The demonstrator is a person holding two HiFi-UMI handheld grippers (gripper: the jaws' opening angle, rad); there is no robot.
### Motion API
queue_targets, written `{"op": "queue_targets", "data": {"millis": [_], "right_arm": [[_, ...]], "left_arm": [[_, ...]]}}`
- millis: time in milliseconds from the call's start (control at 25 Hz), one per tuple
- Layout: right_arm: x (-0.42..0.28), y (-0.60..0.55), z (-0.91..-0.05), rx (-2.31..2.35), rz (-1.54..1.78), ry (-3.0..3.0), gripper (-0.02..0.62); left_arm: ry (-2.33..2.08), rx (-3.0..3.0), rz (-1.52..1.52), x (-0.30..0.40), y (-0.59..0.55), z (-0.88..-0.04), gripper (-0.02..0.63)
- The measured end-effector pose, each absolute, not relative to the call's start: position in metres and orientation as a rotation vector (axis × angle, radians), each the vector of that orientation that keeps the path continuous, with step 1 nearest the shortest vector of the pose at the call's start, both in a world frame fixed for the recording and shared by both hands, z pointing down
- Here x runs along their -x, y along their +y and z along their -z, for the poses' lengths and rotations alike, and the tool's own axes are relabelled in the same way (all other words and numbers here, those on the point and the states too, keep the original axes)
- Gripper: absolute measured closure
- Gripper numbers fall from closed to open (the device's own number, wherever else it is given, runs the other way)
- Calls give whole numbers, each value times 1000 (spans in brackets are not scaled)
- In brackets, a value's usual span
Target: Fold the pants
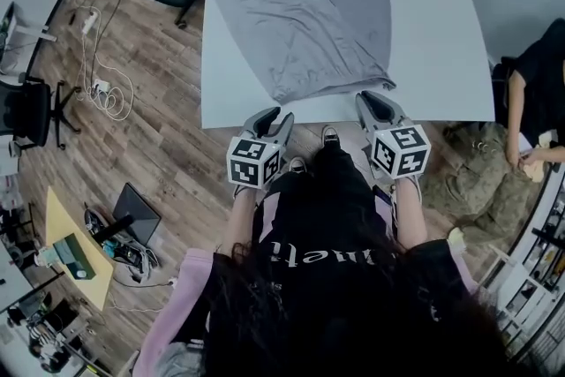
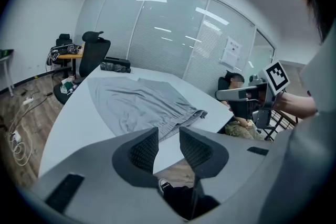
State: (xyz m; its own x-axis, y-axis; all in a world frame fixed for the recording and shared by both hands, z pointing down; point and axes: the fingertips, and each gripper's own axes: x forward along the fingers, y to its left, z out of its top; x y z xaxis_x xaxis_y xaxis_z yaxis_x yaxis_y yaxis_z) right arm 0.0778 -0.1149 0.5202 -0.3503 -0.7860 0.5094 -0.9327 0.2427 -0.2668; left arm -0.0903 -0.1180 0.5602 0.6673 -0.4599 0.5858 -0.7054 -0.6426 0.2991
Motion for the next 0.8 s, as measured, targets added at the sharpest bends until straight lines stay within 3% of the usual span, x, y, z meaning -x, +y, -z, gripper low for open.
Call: {"op": "queue_targets", "data": {"millis": [280, 440, 800], "right_arm": [[-131, -133, -566, -1577, -821, -2124, 561], [-162, -134, -595, -1506, -833, -2060, 449], [-210, -132, -660, -1329, -841, -1916, 417]], "left_arm": [[-953, -2194, -737, 94, -133, -611, 434], [-977, -2091, -787, 98, -143, -635, 411], [-1054, -1933, -805, 93, -156, -664, 408]]}}
